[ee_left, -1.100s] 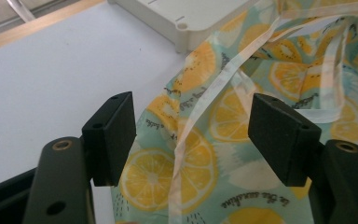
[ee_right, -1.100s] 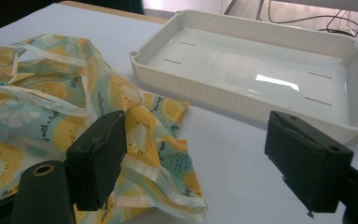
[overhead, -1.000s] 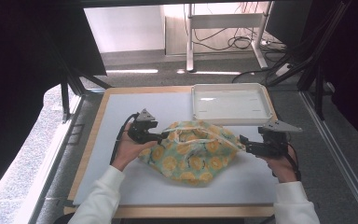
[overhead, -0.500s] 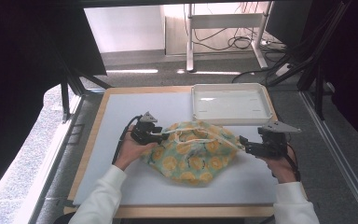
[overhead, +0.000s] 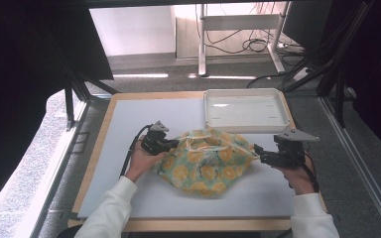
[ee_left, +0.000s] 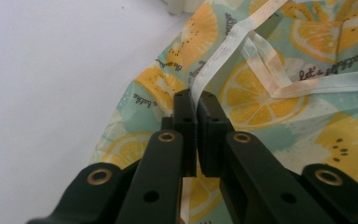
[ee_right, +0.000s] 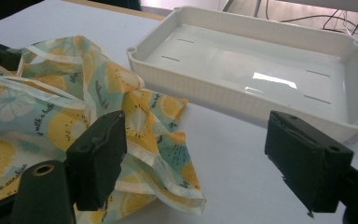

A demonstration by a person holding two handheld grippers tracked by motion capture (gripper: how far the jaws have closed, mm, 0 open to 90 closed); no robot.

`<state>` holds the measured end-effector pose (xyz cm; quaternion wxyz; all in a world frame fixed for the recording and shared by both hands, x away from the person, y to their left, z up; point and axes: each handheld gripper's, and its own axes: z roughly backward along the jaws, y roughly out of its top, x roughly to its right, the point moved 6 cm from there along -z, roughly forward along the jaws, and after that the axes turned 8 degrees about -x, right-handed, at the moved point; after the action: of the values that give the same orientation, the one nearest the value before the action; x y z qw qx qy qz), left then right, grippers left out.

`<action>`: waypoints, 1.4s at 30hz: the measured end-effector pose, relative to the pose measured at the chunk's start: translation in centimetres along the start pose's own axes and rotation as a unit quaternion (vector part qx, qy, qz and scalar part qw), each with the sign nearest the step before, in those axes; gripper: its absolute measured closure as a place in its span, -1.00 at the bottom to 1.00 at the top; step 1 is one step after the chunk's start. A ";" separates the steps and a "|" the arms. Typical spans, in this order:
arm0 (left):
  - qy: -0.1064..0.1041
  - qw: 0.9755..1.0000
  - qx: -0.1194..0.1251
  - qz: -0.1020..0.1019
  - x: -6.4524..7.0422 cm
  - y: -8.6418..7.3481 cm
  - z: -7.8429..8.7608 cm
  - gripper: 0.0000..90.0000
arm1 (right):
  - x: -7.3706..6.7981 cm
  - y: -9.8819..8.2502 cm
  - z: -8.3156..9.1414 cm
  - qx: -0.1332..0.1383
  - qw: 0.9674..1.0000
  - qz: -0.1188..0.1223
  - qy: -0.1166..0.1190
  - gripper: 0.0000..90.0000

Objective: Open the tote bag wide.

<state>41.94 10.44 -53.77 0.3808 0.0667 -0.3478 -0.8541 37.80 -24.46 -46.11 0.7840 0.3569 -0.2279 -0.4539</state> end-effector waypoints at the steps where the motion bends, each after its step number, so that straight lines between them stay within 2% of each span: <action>1: -0.001 1.000 0.002 0.000 0.1 0.0 0.2 1.00 | 0.0 0.0 0.1 0.001 1.000 0.000 -0.001 -0.54; 13: -0.014 1.000 0.027 -0.003 1.1 0.9 1.8 1.00 | -0.3 0.6 0.9 0.014 1.000 0.007 0.005 -0.49; 18: -0.012 0.999 0.030 -0.008 1.4 1.1 2.4 1.00 | -0.9 1.1 1.3 0.024 0.999 0.012 0.023 -0.46; 23: -0.012 0.999 0.032 -0.012 1.5 1.2 2.8 1.00 | -1.9 1.8 1.5 0.024 0.999 0.029 0.033 -0.46; 30: -0.012 0.999 0.036 -0.012 1.5 1.3 3.2 1.00 | -2.7 2.5 0.8 0.014 0.999 0.038 0.034 -0.46; 37: -0.016 0.999 0.037 -0.010 1.5 1.3 3.2 1.00 | -4.6 3.5 -1.2 -0.008 0.997 0.073 0.038 -0.46; 42: -0.016 0.999 0.038 -0.009 1.6 1.3 3.2 1.00 | -5.7 4.2 -2.2 -0.016 0.995 0.088 0.044 -0.43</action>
<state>40.41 10.49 -50.25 0.3651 0.0703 -0.3851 -0.8447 38.81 -17.27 -44.54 0.8361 0.3424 -0.2164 -0.3701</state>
